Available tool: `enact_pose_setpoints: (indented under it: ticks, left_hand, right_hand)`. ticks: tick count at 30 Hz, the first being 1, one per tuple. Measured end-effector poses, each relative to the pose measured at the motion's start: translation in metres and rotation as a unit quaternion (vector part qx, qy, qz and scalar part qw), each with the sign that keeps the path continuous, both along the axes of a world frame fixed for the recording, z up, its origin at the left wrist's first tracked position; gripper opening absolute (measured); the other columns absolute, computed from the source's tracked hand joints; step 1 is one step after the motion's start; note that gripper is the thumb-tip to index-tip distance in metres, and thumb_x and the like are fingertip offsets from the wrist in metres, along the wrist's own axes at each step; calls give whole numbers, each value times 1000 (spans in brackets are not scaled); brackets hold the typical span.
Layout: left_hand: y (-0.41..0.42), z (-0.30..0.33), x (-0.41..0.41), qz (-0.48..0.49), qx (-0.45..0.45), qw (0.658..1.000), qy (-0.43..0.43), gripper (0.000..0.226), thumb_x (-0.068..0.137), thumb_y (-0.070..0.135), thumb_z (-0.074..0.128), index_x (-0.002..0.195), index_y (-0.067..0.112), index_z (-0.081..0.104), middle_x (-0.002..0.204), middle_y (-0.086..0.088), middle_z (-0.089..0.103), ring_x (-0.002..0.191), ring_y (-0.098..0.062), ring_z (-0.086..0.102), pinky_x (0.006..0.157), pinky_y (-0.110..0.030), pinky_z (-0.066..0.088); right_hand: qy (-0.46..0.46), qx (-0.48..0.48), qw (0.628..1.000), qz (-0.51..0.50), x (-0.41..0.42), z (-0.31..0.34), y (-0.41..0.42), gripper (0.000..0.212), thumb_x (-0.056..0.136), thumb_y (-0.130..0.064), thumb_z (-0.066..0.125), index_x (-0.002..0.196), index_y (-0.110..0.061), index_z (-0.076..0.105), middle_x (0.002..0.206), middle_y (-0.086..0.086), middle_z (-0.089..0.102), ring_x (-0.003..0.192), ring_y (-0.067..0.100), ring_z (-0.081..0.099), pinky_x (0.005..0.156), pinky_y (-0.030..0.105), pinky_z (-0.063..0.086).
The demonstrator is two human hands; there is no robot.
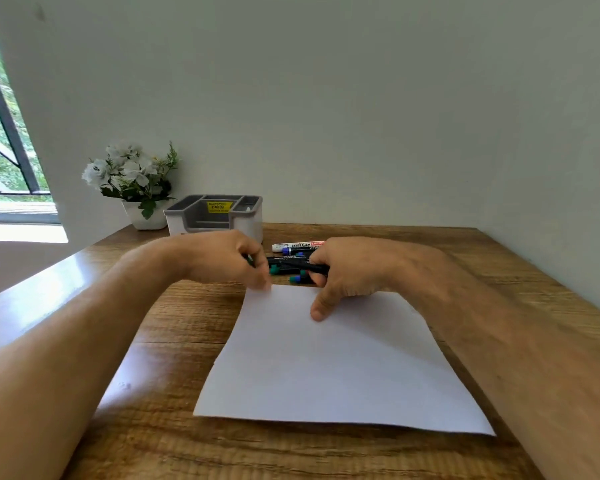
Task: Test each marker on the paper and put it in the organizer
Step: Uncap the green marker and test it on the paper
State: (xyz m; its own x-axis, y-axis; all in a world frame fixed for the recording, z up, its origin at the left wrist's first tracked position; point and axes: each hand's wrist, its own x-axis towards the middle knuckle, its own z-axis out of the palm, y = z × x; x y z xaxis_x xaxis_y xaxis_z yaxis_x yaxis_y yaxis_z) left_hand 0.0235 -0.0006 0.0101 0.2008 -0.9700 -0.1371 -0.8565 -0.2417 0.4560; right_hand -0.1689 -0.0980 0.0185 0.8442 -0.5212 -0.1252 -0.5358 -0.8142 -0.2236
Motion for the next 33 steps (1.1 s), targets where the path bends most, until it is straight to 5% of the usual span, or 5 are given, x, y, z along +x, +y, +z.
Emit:
enact_pose_setpoints:
  ticks: [8, 16, 21, 28, 33]
  left_hand:
    - [-3, 0, -7, 15, 108, 994, 3, 23, 82, 34, 76, 100, 27, 64, 106, -1, 64, 94, -22, 60, 73, -33, 50]
    - [4, 8, -13, 48, 151, 986, -41, 39, 82, 41, 73, 106, 11, 69, 78, 2, 61, 61, -10, 50, 83, -46, 52]
    - [4, 6, -7, 53, 119, 992, -8, 18, 92, 29, 63, 88, 11, 64, 68, -3, 49, 52, -13, 40, 48, -26, 35]
    - [1, -1, -3, 75, 102, 992, -22, 9, 91, 24, 65, 97, 21, 58, 80, -2, 54, 66, -14, 49, 55, -26, 42]
    - [4, -3, 1, 72, 93, 993, 8, 18, 90, 21, 68, 105, 23, 59, 77, -2, 52, 64, -13, 47, 53, -26, 43]
  right_hand:
    - [-202, 85, 974, -52, 9, 1, 10, 21, 95, -40, 59, 94, -20, 68, 77, -5, 72, 60, 6, 57, 55, 25, 41]
    - [-485, 323, 800, -144, 44, -25, 47, 32, 99, -11, 51, 125, -29, 47, 95, 5, 72, 52, 2, 56, 55, 23, 47]
    - [-498, 313, 805, -84, 38, -45, 44, 26, 101, -4, 46, 116, -24, 51, 91, 12, 65, 53, 12, 60, 44, 23, 50]
    - [-496, 427, 751, -89, 34, -46, 40, 29, 96, 5, 43, 101, -13, 66, 84, 13, 75, 63, 22, 67, 56, 29, 57]
    - [-448, 369, 811, -73, 37, -40, 45, 25, 98, -30, 59, 81, -13, 66, 67, 11, 68, 54, 19, 62, 50, 28, 51]
